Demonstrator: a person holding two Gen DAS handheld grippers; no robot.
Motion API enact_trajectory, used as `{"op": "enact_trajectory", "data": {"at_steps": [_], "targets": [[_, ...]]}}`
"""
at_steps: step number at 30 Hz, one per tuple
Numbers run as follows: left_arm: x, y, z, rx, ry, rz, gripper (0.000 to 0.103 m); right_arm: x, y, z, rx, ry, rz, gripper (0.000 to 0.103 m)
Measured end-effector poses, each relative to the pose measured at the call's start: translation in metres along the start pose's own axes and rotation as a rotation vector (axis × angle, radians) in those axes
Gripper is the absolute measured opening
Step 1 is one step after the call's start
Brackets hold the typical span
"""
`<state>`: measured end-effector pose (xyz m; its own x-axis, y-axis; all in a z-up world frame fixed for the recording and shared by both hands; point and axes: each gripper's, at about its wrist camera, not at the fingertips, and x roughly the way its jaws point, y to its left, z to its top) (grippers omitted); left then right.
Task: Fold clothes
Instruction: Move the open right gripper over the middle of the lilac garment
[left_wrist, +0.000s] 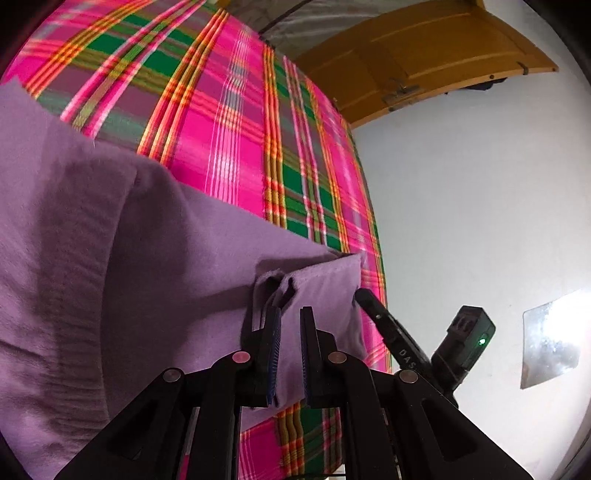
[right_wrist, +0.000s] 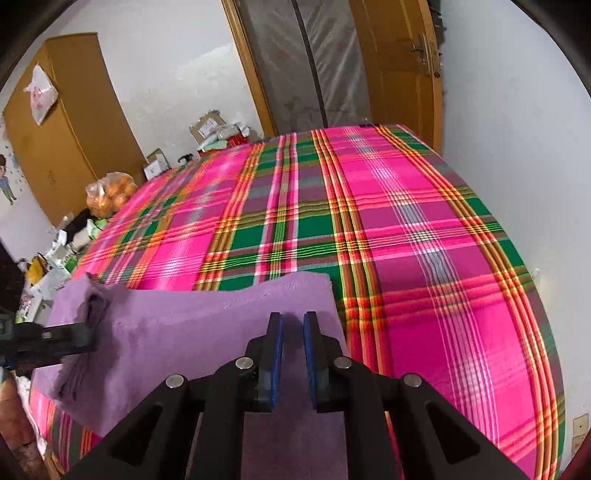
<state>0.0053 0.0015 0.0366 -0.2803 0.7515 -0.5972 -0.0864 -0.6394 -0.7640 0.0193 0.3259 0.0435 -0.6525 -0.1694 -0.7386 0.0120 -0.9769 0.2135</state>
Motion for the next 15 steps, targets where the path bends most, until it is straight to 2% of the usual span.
{"op": "enact_trajectory", "data": {"at_steps": [2,6,8,15], "targets": [[-0.004,-0.004,0.002,0.01,-0.009,-0.002,0.009,0.015,-0.002,0.002,0.012,0.043,-0.006,0.012],[-0.01,-0.014,0.003,0.04,-0.022,-0.01,0.009,0.01,0.003,0.008,0.019,0.031,-0.028,0.012],[-0.012,-0.019,0.005,0.056,-0.029,-0.011,0.009,0.008,0.002,0.011,0.037,0.014,-0.013,0.012],[-0.028,-0.025,0.008,0.087,-0.071,0.002,0.012,0.022,0.002,0.014,0.017,0.048,-0.042,0.012]]}}
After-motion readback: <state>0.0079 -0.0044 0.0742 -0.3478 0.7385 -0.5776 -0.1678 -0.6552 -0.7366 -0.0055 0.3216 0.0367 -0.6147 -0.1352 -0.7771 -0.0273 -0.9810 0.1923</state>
